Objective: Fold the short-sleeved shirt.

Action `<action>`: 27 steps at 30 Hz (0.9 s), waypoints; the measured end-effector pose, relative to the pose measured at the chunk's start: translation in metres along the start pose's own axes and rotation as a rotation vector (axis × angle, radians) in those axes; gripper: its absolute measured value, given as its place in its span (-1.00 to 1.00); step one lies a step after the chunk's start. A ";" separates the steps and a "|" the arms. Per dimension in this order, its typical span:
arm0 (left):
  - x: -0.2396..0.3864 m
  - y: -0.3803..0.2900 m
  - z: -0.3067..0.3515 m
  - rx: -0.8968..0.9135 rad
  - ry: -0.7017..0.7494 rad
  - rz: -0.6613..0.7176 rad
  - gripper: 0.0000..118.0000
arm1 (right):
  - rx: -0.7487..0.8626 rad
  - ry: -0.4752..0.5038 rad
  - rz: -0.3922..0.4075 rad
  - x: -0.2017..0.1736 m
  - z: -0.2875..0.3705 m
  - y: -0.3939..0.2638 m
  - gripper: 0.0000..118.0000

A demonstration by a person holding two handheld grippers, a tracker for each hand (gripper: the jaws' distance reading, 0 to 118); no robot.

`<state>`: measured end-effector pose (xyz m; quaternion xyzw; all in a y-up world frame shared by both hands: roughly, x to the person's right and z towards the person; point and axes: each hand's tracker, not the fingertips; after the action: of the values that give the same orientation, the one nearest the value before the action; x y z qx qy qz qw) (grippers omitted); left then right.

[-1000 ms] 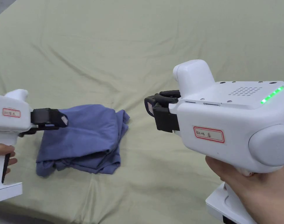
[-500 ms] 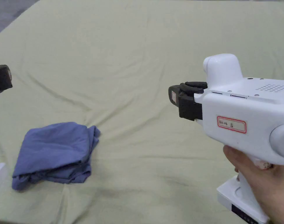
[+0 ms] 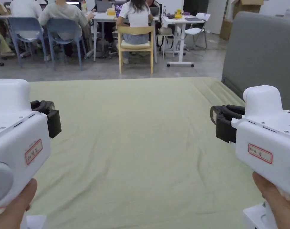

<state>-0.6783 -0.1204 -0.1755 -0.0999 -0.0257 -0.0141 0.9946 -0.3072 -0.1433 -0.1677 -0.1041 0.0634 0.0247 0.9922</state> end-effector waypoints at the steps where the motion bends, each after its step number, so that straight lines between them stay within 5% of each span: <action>1: 0.004 0.001 0.003 0.011 0.008 0.001 -0.88 | 0.012 -0.011 -0.006 0.006 0.005 0.004 -0.91; 2: 0.008 0.003 0.005 0.013 0.010 0.004 -0.88 | 0.017 -0.021 -0.009 0.010 0.008 0.008 -0.91; 4: 0.012 0.003 0.003 0.005 0.040 -0.013 0.35 | 0.026 -0.089 0.004 0.012 0.009 0.011 0.60; 5: 0.014 0.003 0.004 -0.001 0.049 -0.017 0.78 | 0.025 -0.108 0.011 0.012 0.008 0.010 1.00; 6: 0.015 0.002 0.008 0.010 0.051 -0.024 0.94 | 0.084 -0.119 0.019 0.010 0.014 0.009 1.00; 11: 0.016 0.007 0.021 0.051 0.061 -0.026 0.94 | 0.110 -0.113 -0.029 0.011 0.018 0.009 1.00; 27: 0.002 0.012 0.041 0.051 0.097 -0.040 0.94 | 0.154 -0.136 -0.014 -0.002 0.023 0.023 1.00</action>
<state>-0.6779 -0.1006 -0.1375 -0.0732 0.0203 -0.0380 0.9964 -0.3076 -0.1160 -0.1499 -0.0260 -0.0029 0.0199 0.9995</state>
